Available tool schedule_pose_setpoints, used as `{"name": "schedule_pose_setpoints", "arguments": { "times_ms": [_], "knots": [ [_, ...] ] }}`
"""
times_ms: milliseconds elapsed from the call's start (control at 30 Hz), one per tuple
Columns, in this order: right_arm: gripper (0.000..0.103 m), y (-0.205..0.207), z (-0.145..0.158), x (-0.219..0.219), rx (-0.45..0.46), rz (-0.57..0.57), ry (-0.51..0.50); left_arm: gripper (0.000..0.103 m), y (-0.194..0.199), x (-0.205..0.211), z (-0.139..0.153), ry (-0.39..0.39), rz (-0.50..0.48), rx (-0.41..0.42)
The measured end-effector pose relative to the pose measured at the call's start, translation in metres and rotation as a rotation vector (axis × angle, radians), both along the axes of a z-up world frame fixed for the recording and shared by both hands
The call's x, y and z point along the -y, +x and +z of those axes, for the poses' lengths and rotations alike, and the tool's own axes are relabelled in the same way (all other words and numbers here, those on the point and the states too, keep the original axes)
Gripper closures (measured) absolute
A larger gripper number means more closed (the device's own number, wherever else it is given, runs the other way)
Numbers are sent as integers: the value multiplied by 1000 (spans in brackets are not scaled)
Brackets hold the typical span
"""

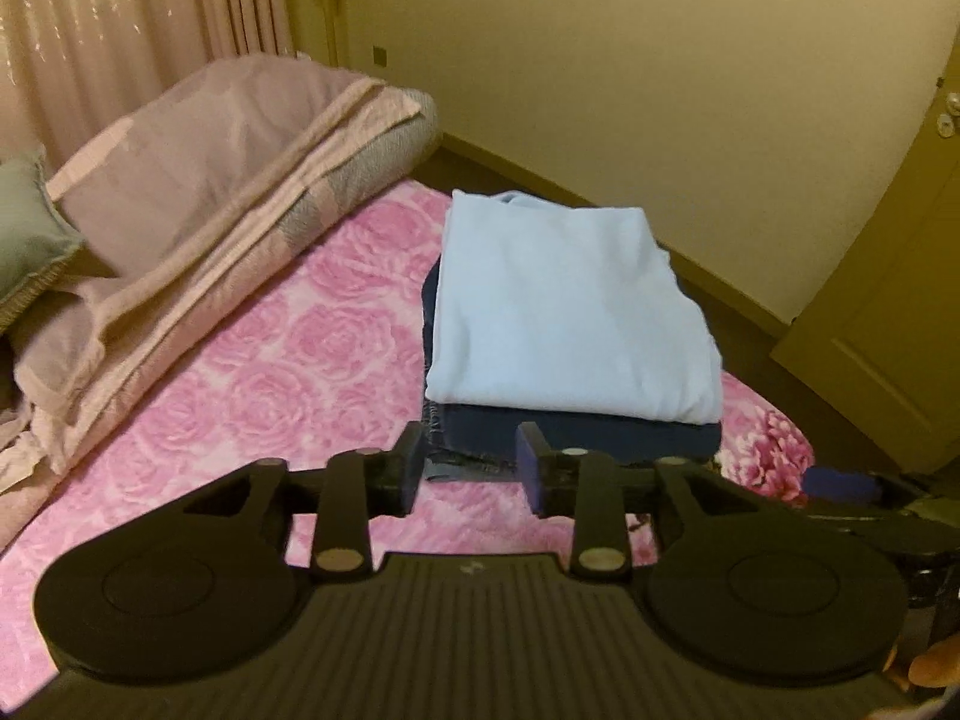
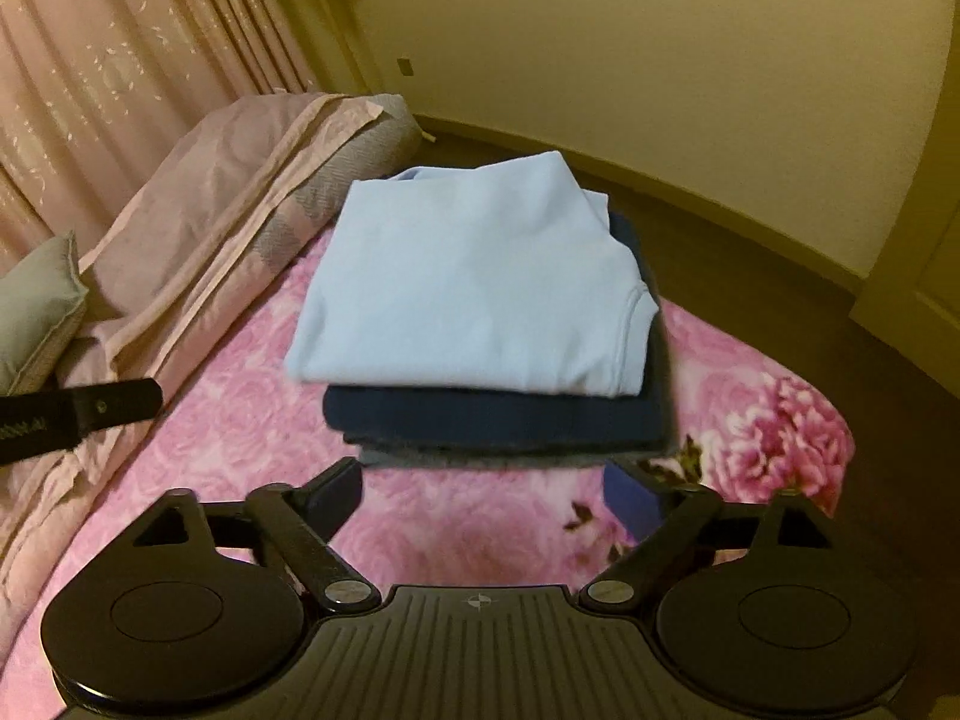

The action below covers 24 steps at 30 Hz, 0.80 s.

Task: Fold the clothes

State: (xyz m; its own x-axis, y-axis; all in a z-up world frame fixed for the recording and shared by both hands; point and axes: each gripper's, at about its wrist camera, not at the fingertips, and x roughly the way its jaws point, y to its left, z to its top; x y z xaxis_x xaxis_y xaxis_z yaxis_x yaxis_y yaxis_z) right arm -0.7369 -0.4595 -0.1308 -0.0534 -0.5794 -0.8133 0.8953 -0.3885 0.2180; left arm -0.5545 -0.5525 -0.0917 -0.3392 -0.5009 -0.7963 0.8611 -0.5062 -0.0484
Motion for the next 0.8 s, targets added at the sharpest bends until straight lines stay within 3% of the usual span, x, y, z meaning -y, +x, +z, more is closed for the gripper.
{"name": "schedule_pose_setpoints", "arguments": {
  "times_ms": [500, 800],
  "knots": [
    [1, 66, 60, -104, -80, -64, -77, 48, 56, -110, 54, -81, -57, -28],
    [1, 96, 75, -157, -98, -94, -91, 48, 83, -160, 54, -85, -64, 9]
  ]
}}
